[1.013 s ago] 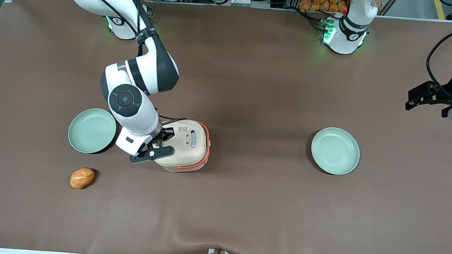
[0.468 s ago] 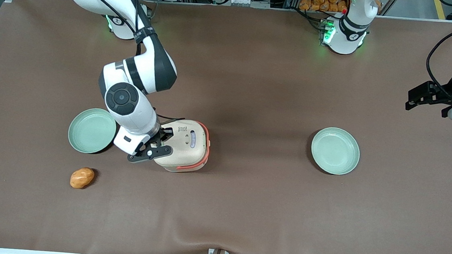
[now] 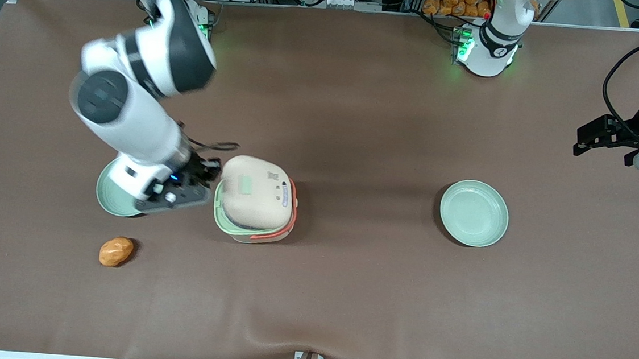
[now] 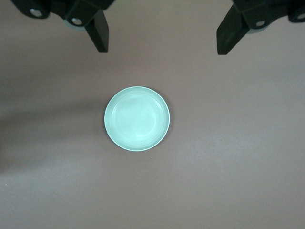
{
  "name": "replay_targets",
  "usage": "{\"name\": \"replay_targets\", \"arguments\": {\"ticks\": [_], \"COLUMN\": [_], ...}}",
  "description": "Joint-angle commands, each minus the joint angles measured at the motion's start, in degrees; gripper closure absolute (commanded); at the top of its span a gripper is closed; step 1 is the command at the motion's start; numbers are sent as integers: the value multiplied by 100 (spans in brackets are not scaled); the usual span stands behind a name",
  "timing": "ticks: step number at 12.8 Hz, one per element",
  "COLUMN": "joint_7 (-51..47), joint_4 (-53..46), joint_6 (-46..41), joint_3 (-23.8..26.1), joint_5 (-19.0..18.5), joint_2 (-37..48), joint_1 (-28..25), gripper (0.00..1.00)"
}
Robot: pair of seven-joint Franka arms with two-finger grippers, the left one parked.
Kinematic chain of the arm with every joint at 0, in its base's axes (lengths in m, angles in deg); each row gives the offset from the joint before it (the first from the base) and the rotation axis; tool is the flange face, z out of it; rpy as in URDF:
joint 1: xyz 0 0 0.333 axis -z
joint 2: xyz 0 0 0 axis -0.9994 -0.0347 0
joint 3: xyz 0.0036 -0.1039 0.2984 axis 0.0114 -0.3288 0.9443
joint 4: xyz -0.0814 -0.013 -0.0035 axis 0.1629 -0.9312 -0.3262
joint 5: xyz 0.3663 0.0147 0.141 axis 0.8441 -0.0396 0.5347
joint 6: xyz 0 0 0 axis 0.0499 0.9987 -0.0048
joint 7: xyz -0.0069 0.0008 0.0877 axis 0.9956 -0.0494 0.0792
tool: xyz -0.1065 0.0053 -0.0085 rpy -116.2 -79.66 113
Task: Press rice cooker button with right arm
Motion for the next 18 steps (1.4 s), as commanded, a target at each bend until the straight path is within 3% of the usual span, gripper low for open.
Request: {"name": "replay_targets", "arguments": {"ticks": [1, 6, 10, 14, 18], "joint_7": [28, 98, 291, 642, 906], "joint_4": [-6, 20, 414, 1073, 2260], "joint_6": [-315, -1141, -1503, -1328, -353], "joint_3": [-121, -621, -754, -772, -772], "joint_5": [107, 72, -463, -622, -824], "joint_2": [349, 1078, 1614, 2124, 2810], "joint_1": [219, 519, 519, 764, 931], "gripper": [0, 0, 0, 0, 0]}}
